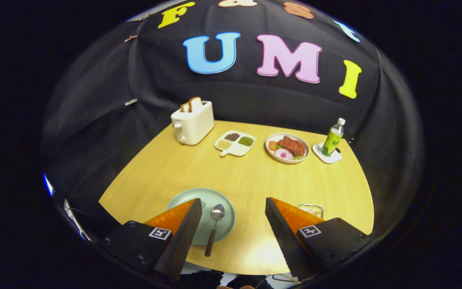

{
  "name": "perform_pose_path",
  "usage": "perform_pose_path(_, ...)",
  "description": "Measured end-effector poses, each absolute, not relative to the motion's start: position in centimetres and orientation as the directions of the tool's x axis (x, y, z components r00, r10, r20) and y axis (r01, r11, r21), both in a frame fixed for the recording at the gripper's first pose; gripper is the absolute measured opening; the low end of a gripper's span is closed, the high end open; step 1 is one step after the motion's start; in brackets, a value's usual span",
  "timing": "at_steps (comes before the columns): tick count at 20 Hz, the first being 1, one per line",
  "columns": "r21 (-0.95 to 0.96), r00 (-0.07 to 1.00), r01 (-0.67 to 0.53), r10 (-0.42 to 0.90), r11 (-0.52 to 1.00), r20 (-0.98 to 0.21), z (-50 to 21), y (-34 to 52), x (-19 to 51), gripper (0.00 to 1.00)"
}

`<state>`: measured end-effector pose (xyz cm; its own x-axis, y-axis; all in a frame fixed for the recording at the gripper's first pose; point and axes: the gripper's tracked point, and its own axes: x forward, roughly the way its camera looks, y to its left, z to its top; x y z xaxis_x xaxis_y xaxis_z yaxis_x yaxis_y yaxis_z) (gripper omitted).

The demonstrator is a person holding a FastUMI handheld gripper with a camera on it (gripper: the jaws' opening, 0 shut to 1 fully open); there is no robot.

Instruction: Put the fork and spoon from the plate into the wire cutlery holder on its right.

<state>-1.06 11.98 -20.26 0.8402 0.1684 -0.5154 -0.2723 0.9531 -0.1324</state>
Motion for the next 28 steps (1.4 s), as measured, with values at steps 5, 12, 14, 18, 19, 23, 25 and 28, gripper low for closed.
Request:
perform_pose_path(5, -0.184, 0.728, -0.335, 0.130, 0.924, -0.673, -27.1, 13.7, -1.7, 0.98)
perform_pose_path(12, -0.185, 0.585, -0.386, 0.085, 0.904, -0.807, -34.4, 15.4, -0.4, 0.95)
perform_pose_path(14, -0.176, 0.549, -0.387, 0.073, 0.905, -0.833, -35.8, 15.5, -0.2, 0.93)
perform_pose_path(18, -0.176, 0.505, -0.379, 0.044, 0.908, -0.862, -37.8, 15.3, 0.0, 0.75)
perform_pose_path(19, -0.164, 0.488, -0.371, 0.042, 0.914, -0.872, -38.2, 15.3, -0.1, 0.71)
perform_pose_path(23, -0.132, 0.442, -0.314, 0.022, 0.940, -0.897, -39.3, 14.7, -0.6, 0.61)
perform_pose_path(25, -0.121, 0.421, -0.302, 0.019, 0.946, -0.907, -39.9, 14.6, -0.3, 0.45)
perform_pose_path(28, -0.088, 0.385, -0.319, 0.045, 0.944, -0.922, -40.0, 14.8, -0.6, 0.25)
